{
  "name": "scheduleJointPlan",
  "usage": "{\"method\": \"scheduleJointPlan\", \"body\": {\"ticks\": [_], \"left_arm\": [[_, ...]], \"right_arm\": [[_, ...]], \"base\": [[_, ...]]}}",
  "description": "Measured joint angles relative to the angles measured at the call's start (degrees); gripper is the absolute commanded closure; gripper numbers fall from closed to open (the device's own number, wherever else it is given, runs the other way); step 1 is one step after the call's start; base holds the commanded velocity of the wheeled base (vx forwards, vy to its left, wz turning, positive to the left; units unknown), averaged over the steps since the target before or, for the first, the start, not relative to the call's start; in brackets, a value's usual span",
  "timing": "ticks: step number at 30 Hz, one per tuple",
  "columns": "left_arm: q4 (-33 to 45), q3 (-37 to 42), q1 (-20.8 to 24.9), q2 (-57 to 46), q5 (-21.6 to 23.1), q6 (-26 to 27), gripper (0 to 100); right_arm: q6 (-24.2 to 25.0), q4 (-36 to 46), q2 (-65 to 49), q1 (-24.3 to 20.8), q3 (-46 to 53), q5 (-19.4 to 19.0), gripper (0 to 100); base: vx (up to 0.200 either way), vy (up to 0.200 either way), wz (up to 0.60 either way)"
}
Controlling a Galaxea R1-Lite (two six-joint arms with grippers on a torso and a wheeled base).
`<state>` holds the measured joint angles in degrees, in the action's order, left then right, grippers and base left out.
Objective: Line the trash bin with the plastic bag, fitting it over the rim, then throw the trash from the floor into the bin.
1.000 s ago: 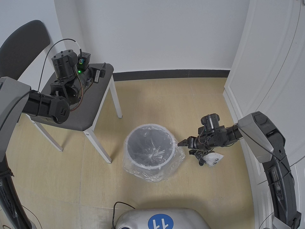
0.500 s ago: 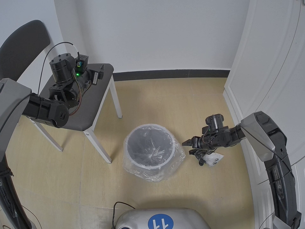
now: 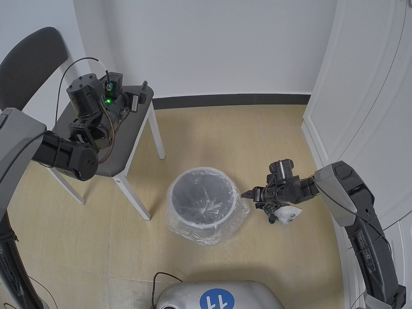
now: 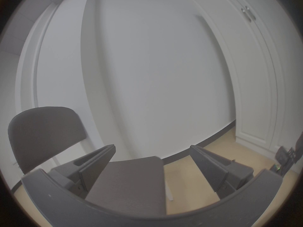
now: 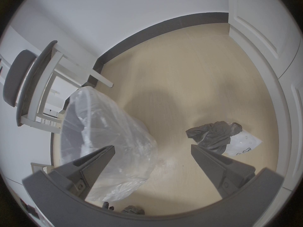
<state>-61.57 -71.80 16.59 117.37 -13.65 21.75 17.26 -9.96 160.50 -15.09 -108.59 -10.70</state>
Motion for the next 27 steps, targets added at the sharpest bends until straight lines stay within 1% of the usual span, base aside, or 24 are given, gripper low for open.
{"method": "scheduleJointPlan", "body": {"ticks": [5, 7, 10, 16, 22, 24, 26, 27], "left_arm": [[-2.79, 3.21, 3.89, -1.39, -0.17, -1.69, 0], [-5.05, 4.11, 6.01, -1.72, -0.40, -3.01, 0], [-8.96, 4.78, 7.55, -1.55, -0.66, -4.07, 0], [-13.71, 6.92, 8.27, -0.72, -0.68, -5.00, 0], [-14.54, 7.94, 7.83, -0.61, -0.51, -7.74, 0], [-15.95, 8.27, 7.61, -0.56, -0.57, -8.29, 0], [-17.99, 8.96, 7.55, -0.48, -0.66, -8.51, 0], [-19.01, 9.63, 7.63, -0.43, -0.66, -8.53, 0]], "right_arm": [[-0.02, 0.17, 2.38, -0.06, -2.62, 1.73, 0], [-0.02, 0.04, 3.11, -0.10, -3.28, 2.06, 0], [0.02, -0.20, 4.16, -0.28, -4.33, 2.23, 0], [0.41, -1.26, 6.36, -0.56, -5.77, 2.15, 0], [0.59, -9.33, 8.24, -0.95, -5.99, 0.80, 0], [1.10, -11.43, 8.77, -1.13, -5.99, 0.78, 0], [2.36, -12.51, 9.23, -1.24, -5.99, 1.45, 0], [3.34, -12.73, 9.40, -1.28, -5.99, 2.45, 0]], "base": [[0.000, 0.000, 0.00], [0.000, 0.000, 0.00], [0.000, 0.000, 0.00], [0.000, 0.000, 0.00], [0.000, 0.000, 0.00], [0.000, 0.000, 0.00], [0.000, 0.000, 0.00], [0.000, 0.000, 0.00]]}}
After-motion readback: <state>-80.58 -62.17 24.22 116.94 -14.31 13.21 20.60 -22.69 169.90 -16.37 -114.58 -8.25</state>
